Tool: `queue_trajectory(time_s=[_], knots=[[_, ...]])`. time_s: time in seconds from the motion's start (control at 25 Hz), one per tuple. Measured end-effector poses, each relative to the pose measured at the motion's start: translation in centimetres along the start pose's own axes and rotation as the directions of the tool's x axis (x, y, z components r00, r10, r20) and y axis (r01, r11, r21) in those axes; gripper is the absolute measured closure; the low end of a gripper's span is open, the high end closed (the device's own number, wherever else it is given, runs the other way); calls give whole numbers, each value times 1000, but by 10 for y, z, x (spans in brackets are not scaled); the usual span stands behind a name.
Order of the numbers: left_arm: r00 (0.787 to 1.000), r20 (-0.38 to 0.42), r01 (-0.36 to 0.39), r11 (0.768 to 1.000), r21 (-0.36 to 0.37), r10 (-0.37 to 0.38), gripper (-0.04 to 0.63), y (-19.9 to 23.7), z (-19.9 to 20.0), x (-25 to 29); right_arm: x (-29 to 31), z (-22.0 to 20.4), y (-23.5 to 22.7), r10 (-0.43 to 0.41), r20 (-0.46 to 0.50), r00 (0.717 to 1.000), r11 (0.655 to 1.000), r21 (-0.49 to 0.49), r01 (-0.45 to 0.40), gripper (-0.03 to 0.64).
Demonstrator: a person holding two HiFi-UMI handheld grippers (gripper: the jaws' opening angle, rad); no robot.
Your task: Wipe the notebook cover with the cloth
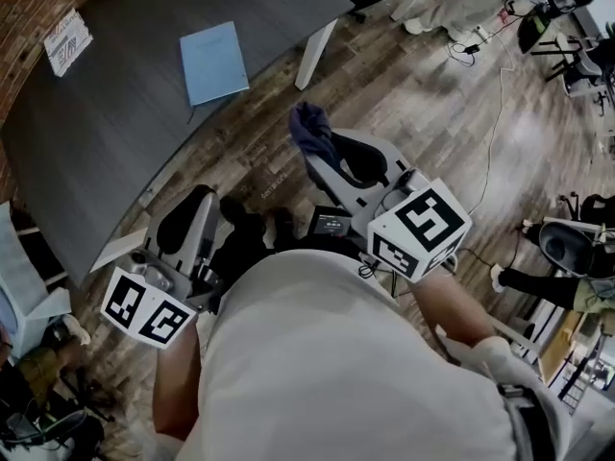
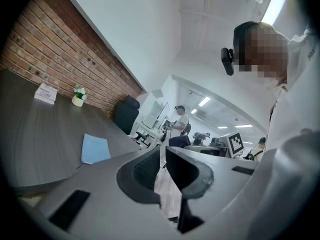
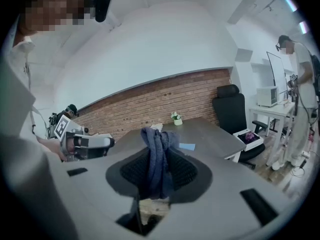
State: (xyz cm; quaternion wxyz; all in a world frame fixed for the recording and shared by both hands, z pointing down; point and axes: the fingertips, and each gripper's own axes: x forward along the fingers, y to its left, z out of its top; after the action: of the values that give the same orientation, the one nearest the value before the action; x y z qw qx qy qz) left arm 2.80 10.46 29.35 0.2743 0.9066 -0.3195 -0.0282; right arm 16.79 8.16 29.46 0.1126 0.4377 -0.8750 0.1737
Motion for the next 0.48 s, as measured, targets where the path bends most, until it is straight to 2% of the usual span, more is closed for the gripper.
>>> queue_trajectory(time_s=[0.2, 0.48], knots=[[1000, -2, -21, 1000, -8, 21, 552, -9, -12, -13, -11, 4, 4, -6, 26, 1000, 1000, -14, 7, 506], [1000, 17, 24, 1000, 12, -24, 552, -11, 3, -14, -15, 25, 10, -49, 69, 996, 997, -49, 52, 508]])
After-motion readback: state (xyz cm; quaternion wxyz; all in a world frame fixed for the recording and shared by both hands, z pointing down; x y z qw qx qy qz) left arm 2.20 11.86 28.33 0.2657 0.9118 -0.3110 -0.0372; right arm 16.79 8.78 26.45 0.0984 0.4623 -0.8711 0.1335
